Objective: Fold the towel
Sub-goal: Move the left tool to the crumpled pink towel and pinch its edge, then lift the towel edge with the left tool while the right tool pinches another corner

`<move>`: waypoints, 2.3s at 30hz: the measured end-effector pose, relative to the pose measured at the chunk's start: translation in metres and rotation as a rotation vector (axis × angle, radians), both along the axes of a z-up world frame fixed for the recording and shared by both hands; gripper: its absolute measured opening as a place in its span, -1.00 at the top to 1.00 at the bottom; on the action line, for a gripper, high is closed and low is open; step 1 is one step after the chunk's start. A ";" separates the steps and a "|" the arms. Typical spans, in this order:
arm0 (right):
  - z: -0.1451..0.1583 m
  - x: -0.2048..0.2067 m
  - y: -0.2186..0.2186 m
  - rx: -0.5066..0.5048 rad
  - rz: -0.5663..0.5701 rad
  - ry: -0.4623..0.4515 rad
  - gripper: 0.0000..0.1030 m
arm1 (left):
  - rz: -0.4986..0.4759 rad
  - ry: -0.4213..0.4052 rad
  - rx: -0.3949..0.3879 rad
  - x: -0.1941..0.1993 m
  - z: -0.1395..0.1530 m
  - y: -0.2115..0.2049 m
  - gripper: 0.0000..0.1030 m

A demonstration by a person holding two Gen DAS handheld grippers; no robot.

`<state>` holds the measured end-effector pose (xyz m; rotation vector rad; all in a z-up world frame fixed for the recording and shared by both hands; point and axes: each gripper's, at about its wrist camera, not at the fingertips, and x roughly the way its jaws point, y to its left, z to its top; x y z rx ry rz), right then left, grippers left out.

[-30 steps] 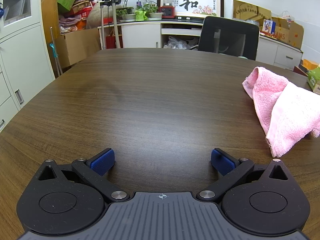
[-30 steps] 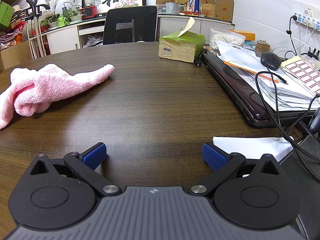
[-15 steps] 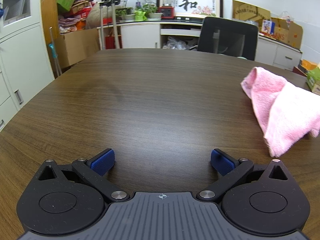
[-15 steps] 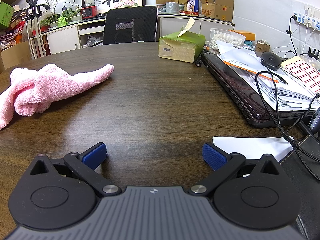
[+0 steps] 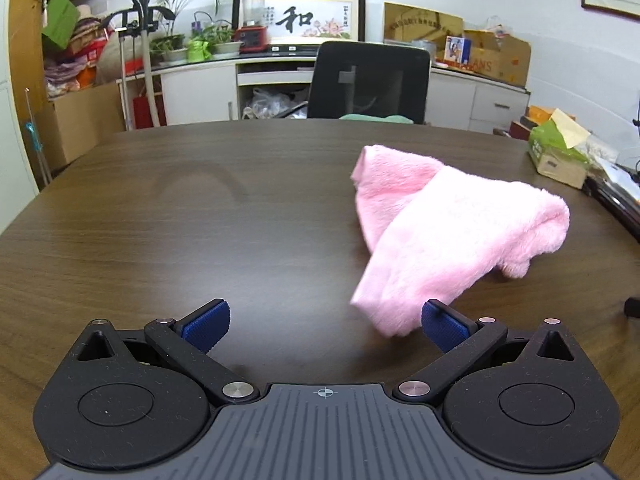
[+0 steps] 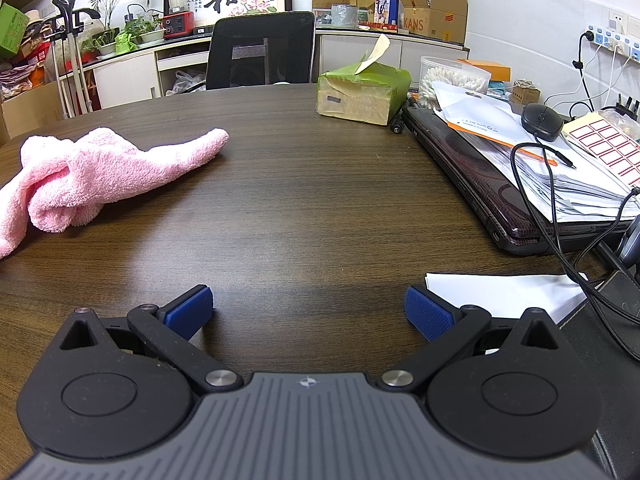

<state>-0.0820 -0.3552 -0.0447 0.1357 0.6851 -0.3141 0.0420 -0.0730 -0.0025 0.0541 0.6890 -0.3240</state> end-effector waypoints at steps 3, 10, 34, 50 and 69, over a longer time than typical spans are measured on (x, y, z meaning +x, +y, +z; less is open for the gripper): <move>0.000 0.000 0.000 0.000 -0.001 0.000 -1.00 | -0.008 0.029 -0.023 0.005 -0.002 -0.005 -1.00; 0.000 0.000 0.001 0.000 -0.005 0.000 -1.00 | -0.009 0.088 -0.046 0.013 -0.009 -0.013 -1.00; 0.000 0.000 0.001 0.000 -0.005 0.000 -1.00 | -0.019 0.110 -0.100 0.006 0.001 -0.012 0.39; 0.001 0.000 0.001 0.004 0.015 -0.005 -1.00 | -0.044 -0.014 -0.186 0.000 0.014 0.012 0.93; 0.070 0.158 0.028 0.001 0.144 0.069 -0.91 | 0.010 0.016 -0.148 0.020 0.009 0.030 0.93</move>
